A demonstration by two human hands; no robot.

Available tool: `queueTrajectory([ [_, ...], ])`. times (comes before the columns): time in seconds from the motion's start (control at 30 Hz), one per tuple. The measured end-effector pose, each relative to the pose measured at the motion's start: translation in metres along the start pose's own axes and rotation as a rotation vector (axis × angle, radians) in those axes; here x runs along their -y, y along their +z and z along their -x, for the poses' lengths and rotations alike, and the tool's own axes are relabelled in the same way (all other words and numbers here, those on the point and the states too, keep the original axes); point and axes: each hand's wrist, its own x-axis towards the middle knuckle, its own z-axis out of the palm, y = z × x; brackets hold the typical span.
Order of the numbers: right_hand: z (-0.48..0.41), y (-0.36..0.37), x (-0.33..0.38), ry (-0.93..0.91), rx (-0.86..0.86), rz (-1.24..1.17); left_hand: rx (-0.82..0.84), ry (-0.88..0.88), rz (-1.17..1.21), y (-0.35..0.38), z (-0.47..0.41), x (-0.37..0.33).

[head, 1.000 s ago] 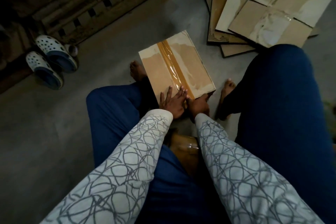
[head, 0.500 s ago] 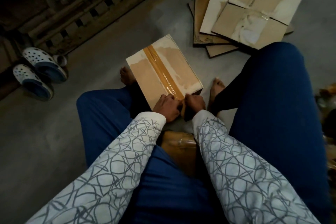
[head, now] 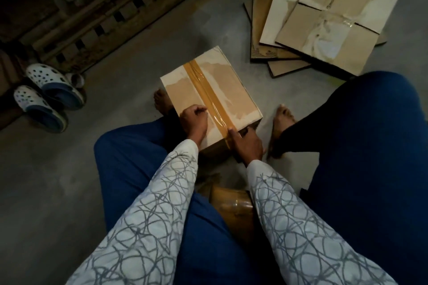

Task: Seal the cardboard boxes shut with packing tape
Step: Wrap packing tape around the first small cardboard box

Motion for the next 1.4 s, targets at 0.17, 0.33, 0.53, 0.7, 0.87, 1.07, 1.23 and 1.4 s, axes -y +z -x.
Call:
queueTrajectory([
  [0.17,0.002,0.003,0.002,-0.033,0.009,0.062,-0.027,0.14,-0.276,-0.018,-0.075,-0.017],
  [0.33,-0.012,-0.003,0.015,-0.008,-0.085,0.018,0.057,0.126,-0.478,-0.028,-0.151,0.003],
  [0.53,-0.051,-0.051,0.066,-0.082,-0.208,0.176,-0.078,-0.039,-0.378,-0.031,-0.157,0.017],
  [0.7,-0.112,-0.11,0.131,-0.183,-0.196,0.491,-0.149,-0.149,-0.186,-0.026,-0.119,0.033],
  [0.87,-0.146,-0.125,0.17,-0.266,-0.188,0.771,-0.058,-0.299,-0.133,0.004,-0.065,0.029],
  [1.07,-0.105,-0.054,0.097,-0.626,-0.367,0.681,-0.025,-0.152,-0.44,0.01,-0.042,0.016],
  [1.23,-0.068,0.018,0.066,-0.896,0.029,0.897,0.218,0.605,-0.751,0.023,-0.038,0.011],
  [1.4,-0.086,-0.005,0.065,-0.918,0.052,0.902,0.295,0.463,-0.765,0.026,-0.048,0.038],
])
